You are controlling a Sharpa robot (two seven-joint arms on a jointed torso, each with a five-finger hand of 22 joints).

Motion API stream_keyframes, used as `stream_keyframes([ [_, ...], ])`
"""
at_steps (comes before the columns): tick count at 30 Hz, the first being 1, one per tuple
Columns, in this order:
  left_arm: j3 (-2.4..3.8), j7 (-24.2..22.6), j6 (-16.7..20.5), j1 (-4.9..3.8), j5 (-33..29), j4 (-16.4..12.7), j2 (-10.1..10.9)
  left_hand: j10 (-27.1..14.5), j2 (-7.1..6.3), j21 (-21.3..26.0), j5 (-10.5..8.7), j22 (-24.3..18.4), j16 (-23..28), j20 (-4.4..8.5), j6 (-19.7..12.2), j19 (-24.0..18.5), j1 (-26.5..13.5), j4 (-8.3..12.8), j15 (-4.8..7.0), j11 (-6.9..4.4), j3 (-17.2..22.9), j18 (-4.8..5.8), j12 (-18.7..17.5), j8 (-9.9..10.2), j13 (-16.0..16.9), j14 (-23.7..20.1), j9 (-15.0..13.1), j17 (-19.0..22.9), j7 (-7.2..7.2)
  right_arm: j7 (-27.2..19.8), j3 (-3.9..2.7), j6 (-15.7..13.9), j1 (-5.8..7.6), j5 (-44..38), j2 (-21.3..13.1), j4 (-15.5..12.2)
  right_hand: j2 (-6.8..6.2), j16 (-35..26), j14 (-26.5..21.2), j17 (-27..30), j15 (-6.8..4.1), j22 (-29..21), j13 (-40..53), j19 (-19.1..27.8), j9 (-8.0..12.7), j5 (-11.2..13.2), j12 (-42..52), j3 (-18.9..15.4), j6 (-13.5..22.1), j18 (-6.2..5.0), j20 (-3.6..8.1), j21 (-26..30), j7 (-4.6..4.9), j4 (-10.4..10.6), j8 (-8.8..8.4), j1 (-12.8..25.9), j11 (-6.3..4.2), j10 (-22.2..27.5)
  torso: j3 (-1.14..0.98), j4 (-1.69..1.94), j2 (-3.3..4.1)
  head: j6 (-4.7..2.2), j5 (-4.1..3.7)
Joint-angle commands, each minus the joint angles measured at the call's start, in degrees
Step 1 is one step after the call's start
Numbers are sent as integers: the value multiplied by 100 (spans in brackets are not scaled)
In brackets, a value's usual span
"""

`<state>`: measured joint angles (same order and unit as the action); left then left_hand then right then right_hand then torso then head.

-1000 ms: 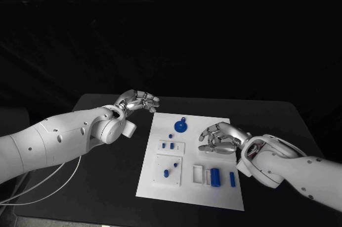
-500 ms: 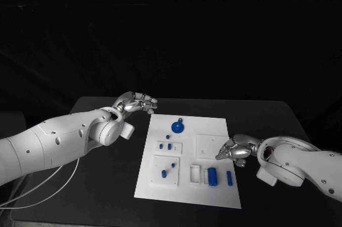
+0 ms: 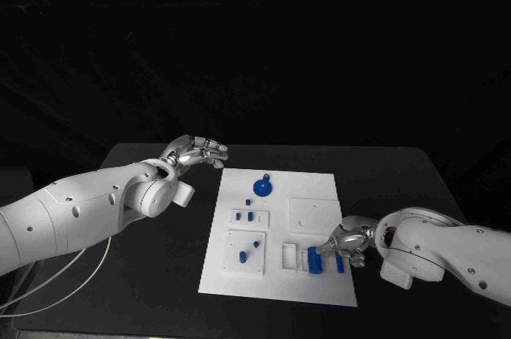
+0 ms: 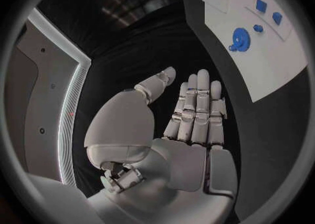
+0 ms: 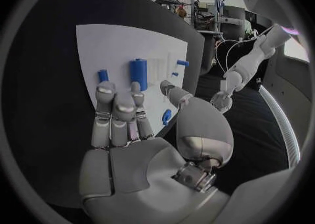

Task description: Assemble the parts on the task board

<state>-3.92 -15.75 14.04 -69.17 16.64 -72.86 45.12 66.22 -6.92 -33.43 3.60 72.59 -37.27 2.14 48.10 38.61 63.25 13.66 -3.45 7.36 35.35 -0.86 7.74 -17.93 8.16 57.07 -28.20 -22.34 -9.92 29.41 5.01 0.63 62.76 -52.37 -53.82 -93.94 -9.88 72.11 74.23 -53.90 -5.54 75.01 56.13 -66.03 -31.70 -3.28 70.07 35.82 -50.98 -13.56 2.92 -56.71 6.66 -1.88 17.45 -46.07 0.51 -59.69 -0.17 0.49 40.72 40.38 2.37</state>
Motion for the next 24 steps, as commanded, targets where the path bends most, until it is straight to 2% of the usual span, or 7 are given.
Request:
stream_keyframes([
  [1,3,-77,-90,-2,-102,-20,-2,-16,-63,25,-78,18,29,-26,-43,-3,-190,-120,-36,7,-95,51,-29,-8,1,23,5,-34,-11,231,21,232,-1,-129,50,32,-28,20,-9,-10,-29,116,25,-41,7,27,-9,23,-31,-144,82,-18,31,43,-29,78,-2,-13,10,2,-1,8,-17],
  [2,3,-84,-89,-2,-115,-24,-1,-25,-60,32,-69,26,40,-29,-62,-15,-355,-173,-42,9,-240,55,-34,-2,0,15,7,-48,-17,246,27,246,-2,-161,71,46,-41,15,-13,-11,-28,114,30,-33,9,29,-15,30,-28,-144,83,-16,32,47,-34,86,-2,-9,5,2,2,8,-16],
  [4,3,-91,-100,-2,-117,-25,-4,-32,-19,55,-72,43,63,-18,-85,-35,-468,-146,-32,5,-456,36,-40,-1,0,6,5,-89,-15,280,46,299,-2,-215,104,62,-53,7,-17,-14,-25,112,44,-21,13,33,-28,48,-19,-144,84,-18,36,63,-47,114,1,-4,2,4,3,23,-21],
  [9,3,-114,-119,-2,-126,-41,2,-37,-7,83,-74,50,93,-23,-100,-35,-590,-154,-35,7,-629,28,-47,-1,0,-1,4,-130,-17,296,134,250,-24,-289,205,111,-107,-1,-18,-23,-24,108,74,-9,13,45,-44,88,-24,-144,89,-27,36,111,-58,173,2,-7,-5,4,5,49,-24],
  [14,4,-122,-122,-2,-132,-41,3,-42,-1,117,-72,53,128,-26,-121,-36,-681,-150,-37,7,-766,20,-53,5,-1,-7,7,-167,-21,270,144,136,-93,-343,313,174,-185,-7,-14,-35,-25,105,109,-7,8,45,-59,156,-26,-144,97,-41,36,168,-69,212,1,-16,-10,2,8,64,-8],
  [24,4,-116,-133,-2,-133,-45,0,-45,14,134,-70,54,146,-26,-135,-34,-693,-140,-38,7,-805,14,-57,11,-2,-9,11,-184,-24,253,147,-19,-130,-444,465,322,-207,6,1,-57,-22,110,150,-16,2,45,-59,206,-19,-144,109,-75,39,151,-81,178,4,-31,-9,6,6,92,-8],
])
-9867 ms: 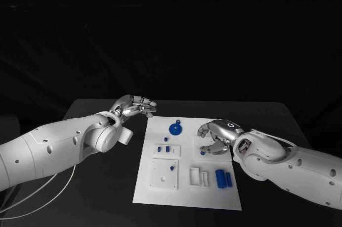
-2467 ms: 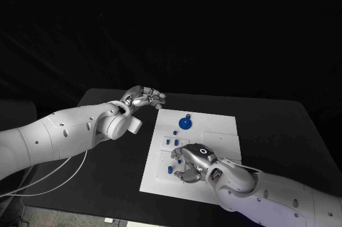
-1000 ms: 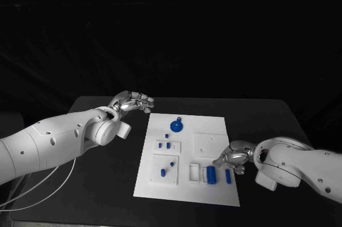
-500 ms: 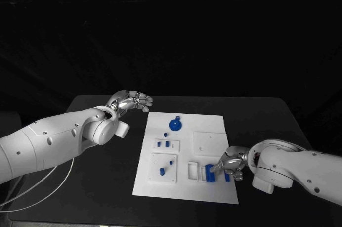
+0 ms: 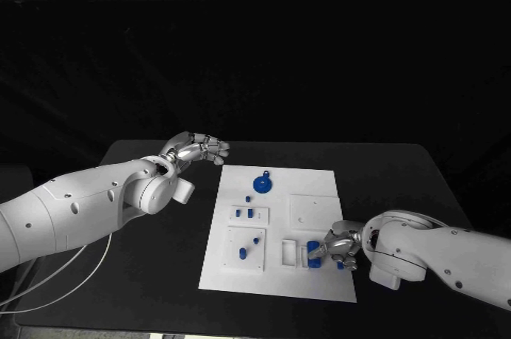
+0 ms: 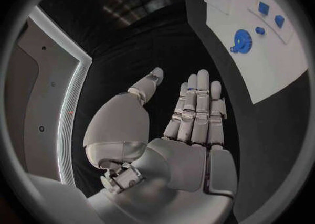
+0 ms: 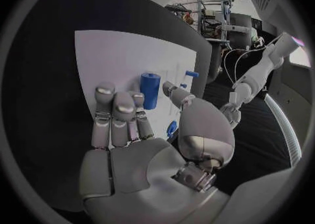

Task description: Assemble the parts on the task board

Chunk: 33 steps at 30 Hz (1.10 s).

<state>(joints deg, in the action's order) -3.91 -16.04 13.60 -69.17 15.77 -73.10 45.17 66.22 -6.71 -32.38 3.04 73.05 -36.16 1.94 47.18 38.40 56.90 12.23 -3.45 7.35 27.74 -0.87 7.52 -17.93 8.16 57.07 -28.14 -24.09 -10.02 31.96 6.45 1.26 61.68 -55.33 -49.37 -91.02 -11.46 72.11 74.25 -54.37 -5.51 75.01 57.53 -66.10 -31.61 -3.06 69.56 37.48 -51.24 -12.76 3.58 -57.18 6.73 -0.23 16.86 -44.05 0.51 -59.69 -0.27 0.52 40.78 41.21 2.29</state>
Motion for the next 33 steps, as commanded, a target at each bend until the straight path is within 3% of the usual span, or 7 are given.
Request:
stream_keyframes([
  [1,4,-88,-91,-2,-46,-21,-5,-45,-4,30,-13,9,36,-5,-45,-12,-55,6,-38,7,-46,14,-35,11,-2,-9,6,-11,-14,-1,4,-98,-33,-187,36,43,-49,7,-1,-11,-24,110,13,-9,-8,23,-8,44,7,-224,44,-30,33,-17,-22,-28,4,-32,0,4,0,12,1],
  [10,4,-78,-88,-2,-46,-27,-7,-45,12,36,-11,10,44,-6,-48,-9,-53,10,-38,7,-56,12,-36,13,-2,-8,7,-20,-15,-6,13,-221,-187,-379,188,146,-7,10,3,-31,-21,112,53,-5,-20,23,-23,109,-10,-224,51,-64,33,-71,-22,-90,6,-35,0,-3,-1,23,35],
  [18,4,-77,-96,-2,-46,-28,0,-47,20,41,-9,10,50,-7,-51,-7,-51,13,-38,7,-61,11,-37,14,-2,-7,8,-25,-16,-7,13,-280,-194,-384,205,179,104,5,8,-46,-30,110,91,5,-43,24,-39,227,-71,-224,53,-92,20,-158,1,-192,-6,-54,8,-5,-2,30,19],
  [25,4,-76,-94,-2,-47,-28,2,-48,21,46,-9,11,56,-7,-57,-6,-49,18,-38,8,-68,10,-38,17,-3,-7,10,-31,-18,-9,13,-346,-194,-381,188,161,103,6,14,-56,-37,110,112,7,-57,24,-50,260,-115,-224,45,-112,10,-189,16,-182,-14,-74,7,-3,-2,29,14],
  [33,4,-82,-103,-2,-47,-31,21,-49,24,49,-9,11,61,-7,-58,-4,-46,22,-39,8,-73,10,-39,18,-3,-7,11,-35,-19,-23,13,-497,-192,-173,69,-34,180,5,22,-74,-62,106,144,7,-84,25,-76,319,-216,-224,33,-146,-19,-219,52,-134,-42,-120,14,-10,-6,27,2],
])
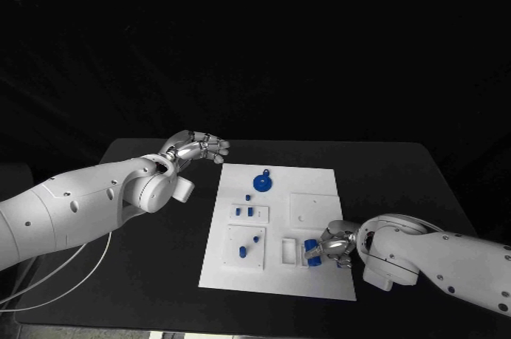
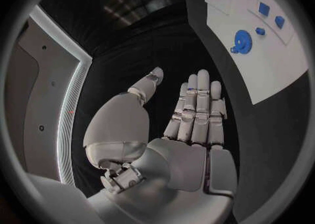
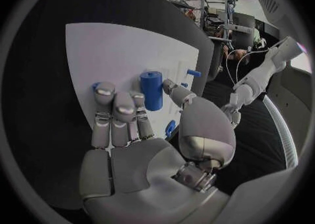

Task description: Assemble the parts on the task board

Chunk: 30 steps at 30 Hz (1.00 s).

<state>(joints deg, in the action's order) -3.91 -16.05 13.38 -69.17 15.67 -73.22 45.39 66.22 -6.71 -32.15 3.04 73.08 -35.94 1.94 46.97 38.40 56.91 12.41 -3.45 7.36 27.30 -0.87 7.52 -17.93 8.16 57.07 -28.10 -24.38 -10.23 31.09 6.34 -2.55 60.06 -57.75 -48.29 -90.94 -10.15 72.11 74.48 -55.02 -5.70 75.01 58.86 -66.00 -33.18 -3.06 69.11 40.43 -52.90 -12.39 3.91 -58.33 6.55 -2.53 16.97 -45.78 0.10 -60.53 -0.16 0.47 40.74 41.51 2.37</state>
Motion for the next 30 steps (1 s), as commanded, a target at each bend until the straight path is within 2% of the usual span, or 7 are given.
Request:
stream_keyframes([
  [1,4,-85,-91,-3,-36,-19,-2,-49,23,27,-9,8,41,-8,-38,-4,-47,4,-39,8,-30,10,-39,18,-3,-7,6,-7,2,63,23,-136,-27,98,-69,-88,67,4,1,-12,-47,106,17,-2,68,25,-38,12,-67,-261,-5,-37,-5,21,45,80,-5,-44,5,-7,-5,-3,-6],
  [4,4,-83,-95,-3,-36,-24,-6,-50,16,30,-8,9,46,-9,-39,-4,-55,4,-40,9,-39,11,-40,18,-3,-7,7,-11,1,66,20,-163,14,182,-144,-201,79,4,2,-17,-54,105,26,1,62,25,-47,4,-93,-261,-7,-45,-14,18,53,116,-13,-55,9,-3,-7,-10,-12],
  [10,4,-86,-95,-3,-36,-24,-9,-50,12,35,-7,9,51,-10,-40,-4,-57,6,-41,9,-45,11,-41,18,-3,-9,7,-15,1,70,2,-219,268,427,-239,-325,87,2,3,-22,-61,103,34,3,57,25,-56,5,-115,-261,-6,-51,-22,15,58,140,-20,-67,4,4,-3,-29,-35],
  [14,4,-87,-86,-3,-36,-20,-10,-51,12,36,-7,10,54,-10,-40,-4,-56,7,-41,9,-47,11,-41,18,-3,-10,8,-16,1,72,-9,-191,340,498,-214,-366,96,2,4,-26,-69,103,41,2,52,24,-62,7,-138,-261,-3,-57,-30,8,65,155,-28,-80,3,2,0,-30,-36],
  [21,4,-87,-91,-3,-36,-29,-14,-52,11,39,-7,10,58,-10,-40,-4,-54,9,-42,9,-49,10,-42,18,-4,-10,8,-19,1,107,-9,-60,358,599,-30,-289,125,1,5,-33,-81,101,52,4,47,25,-78,13,-173,-261,0,-66,-43,-2,72,186,-41,-97,-4,5,6,-28,-26],
  [30,4,-89,-85,-4,-36,-32,-6,-53,12,44,-6,11,64,-11,-39,-3,-47,15,-42,9,-51,9,-43,18,-4,-9,8,-25,1,65,-7,-166,358,601,95,-231,132,-1,5,-39,-88,99,62,10,44,24,-92,20,-191,-261,4,-71,-50,-25,72,195,-48,-105,-5,2,4,-34,-14],
])
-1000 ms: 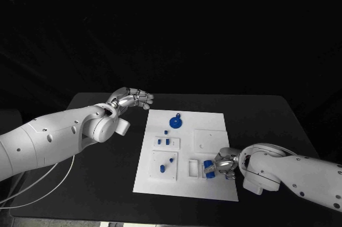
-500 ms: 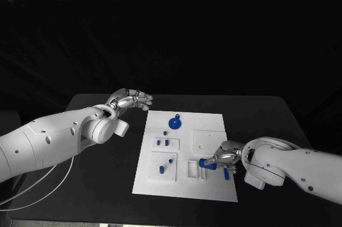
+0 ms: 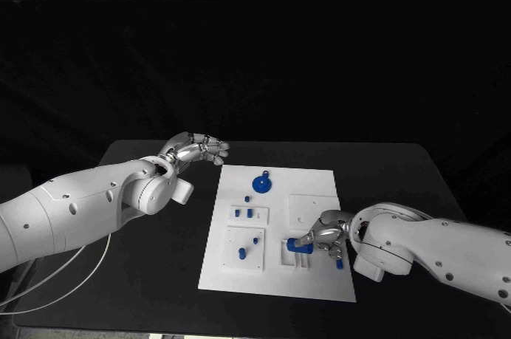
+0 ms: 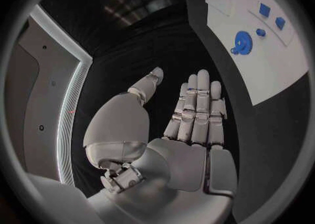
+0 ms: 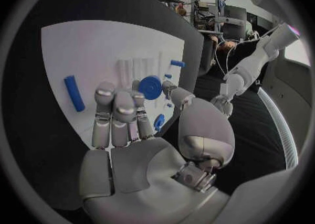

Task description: Assemble the parts on the task board

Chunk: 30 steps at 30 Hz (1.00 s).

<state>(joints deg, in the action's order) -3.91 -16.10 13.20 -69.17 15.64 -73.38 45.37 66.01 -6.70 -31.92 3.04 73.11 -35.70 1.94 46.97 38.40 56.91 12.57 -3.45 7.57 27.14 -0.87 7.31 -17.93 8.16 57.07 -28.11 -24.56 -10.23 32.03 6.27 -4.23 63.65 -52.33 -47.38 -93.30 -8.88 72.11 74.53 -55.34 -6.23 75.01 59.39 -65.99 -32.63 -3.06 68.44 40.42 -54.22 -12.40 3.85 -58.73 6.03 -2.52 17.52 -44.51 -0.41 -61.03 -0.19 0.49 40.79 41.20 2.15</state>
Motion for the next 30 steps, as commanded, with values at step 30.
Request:
stream_keyframes([
  [30,4,-75,-68,-4,-34,-17,13,-32,20,30,-6,10,52,-11,-39,1,-33,9,-42,-12,-39,8,-23,17,-4,-5,11,-20,2,-161,41,-202,-216,-1317,421,299,-40,-10,-2,-21,-51,94,40,10,-15,24,-62,47,-97,-260,26,-44,-13,-135,11,44,-12,-79,-2,-1,3,20,38],
])
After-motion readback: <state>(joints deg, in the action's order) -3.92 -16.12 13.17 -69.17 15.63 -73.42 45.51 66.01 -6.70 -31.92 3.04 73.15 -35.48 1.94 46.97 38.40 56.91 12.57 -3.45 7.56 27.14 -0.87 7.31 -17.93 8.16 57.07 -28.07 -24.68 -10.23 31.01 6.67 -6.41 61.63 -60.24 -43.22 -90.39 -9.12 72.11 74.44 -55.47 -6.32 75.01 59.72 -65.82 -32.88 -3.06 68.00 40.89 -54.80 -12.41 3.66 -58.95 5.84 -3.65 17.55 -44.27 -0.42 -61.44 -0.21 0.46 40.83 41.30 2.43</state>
